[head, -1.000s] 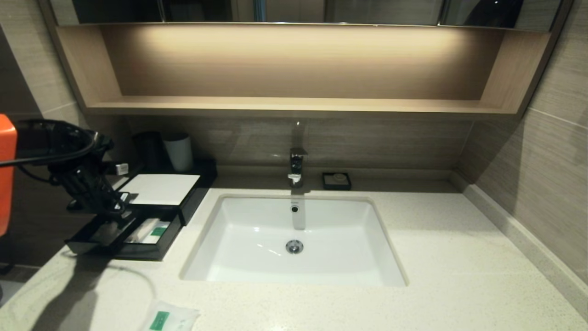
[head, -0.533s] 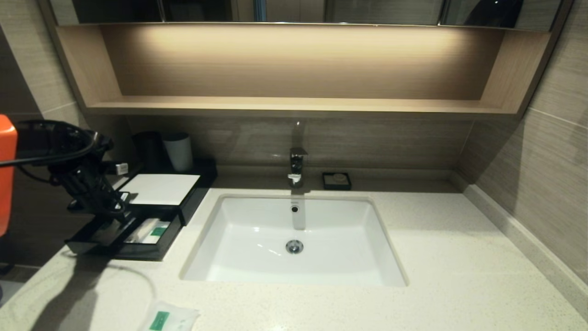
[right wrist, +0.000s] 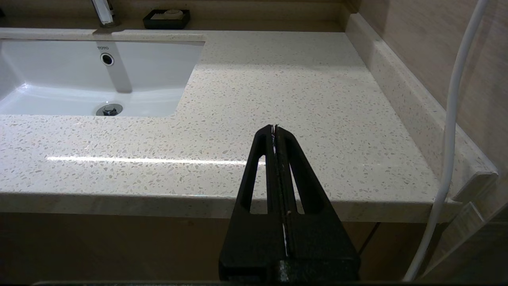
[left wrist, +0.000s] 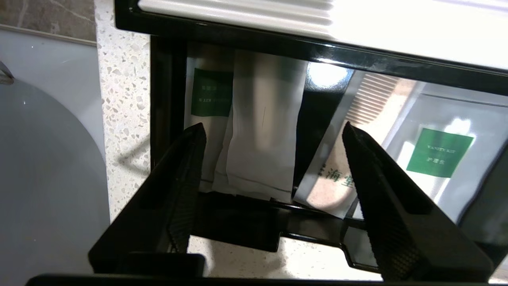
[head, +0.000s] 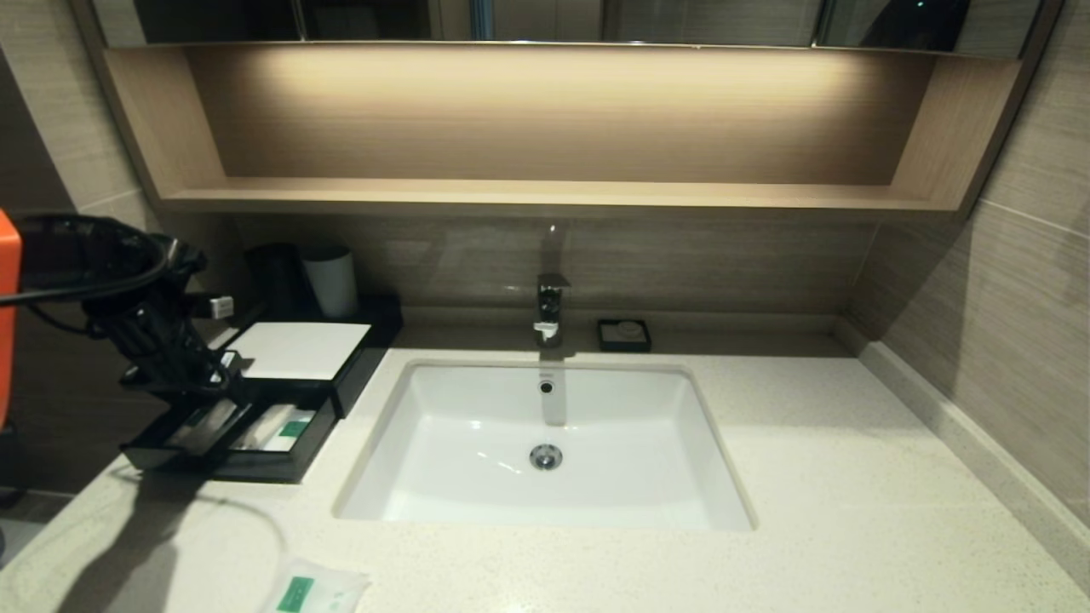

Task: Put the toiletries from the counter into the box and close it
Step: Place the bathroom toiletry into the drawer

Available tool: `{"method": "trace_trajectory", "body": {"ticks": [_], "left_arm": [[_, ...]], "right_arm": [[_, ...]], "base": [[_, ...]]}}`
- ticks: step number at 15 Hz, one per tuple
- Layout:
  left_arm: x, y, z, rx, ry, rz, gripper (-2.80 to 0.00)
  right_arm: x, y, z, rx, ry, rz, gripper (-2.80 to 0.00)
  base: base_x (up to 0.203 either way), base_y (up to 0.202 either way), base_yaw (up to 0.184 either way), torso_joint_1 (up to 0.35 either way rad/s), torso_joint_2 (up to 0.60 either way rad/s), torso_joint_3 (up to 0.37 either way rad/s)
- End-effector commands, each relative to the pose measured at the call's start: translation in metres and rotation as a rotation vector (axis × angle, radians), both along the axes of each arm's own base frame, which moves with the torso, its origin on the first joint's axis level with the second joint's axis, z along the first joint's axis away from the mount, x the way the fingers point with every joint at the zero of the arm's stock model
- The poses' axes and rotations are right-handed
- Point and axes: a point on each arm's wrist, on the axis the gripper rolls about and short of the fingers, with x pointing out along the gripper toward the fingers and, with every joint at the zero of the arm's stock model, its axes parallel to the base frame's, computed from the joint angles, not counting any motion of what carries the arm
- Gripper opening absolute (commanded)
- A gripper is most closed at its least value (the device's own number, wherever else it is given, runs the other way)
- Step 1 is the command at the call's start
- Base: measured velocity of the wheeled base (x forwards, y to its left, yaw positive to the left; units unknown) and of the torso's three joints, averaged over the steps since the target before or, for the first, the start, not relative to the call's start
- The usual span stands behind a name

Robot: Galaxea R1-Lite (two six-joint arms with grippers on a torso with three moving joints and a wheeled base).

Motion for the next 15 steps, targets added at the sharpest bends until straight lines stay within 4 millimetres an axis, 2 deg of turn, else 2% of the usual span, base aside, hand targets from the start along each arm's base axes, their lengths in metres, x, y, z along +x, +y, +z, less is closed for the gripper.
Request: {"method": "trace_trajectory", "body": {"ticks": [1, 6, 7, 9, 11, 15], "left_arm": [[-0.005, -0.002, 0.011, -0.003, -0.019, 0.016, 0.0], [-0.02, -0.019, 0.042, -0.024, -0.075, 0.039, 0.0], [-0.025, -0.023, 0.049, -0.027, -0.092, 0.044, -2.8], [-0.039, -0.031, 0.072, -0.056, -0.142, 0.038, -2.8], [-0.057, -0.043, 0.087, -0.075, -0.117, 0.022, -2.8], [-0.1, -0.076, 0.103, -0.13, 0.007, -0.064, -2.8]], "right_arm": [[0.0, 0.0, 0.0, 0.0, -0.002, 0.0, -2.8], [0.0, 0.0, 0.0, 0.0, -0.002, 0.0, -2.8], [0.0, 0.0, 0.0, 0.0, 0.0, 0.0, -2.8], [0.0, 0.0, 0.0, 0.0, 0.0, 0.0, -2.8], [0.0, 0.0, 0.0, -0.001, 0.0, 0.0, -2.8], [0.0, 0.0, 0.0, 0.0, 0.0, 0.0, -2.8]], "base": [[0.0, 0.0, 0.0, 0.0, 0.0, 0.0], [0.0, 0.0, 0.0, 0.0, 0.0, 0.0], [0.0, 0.0, 0.0, 0.0, 0.0, 0.0], [0.0, 0.0, 0.0, 0.0, 0.0, 0.0], [0.0, 0.0, 0.0, 0.0, 0.0, 0.0], [0.0, 0.0, 0.0, 0.0, 0.0, 0.0]]}}
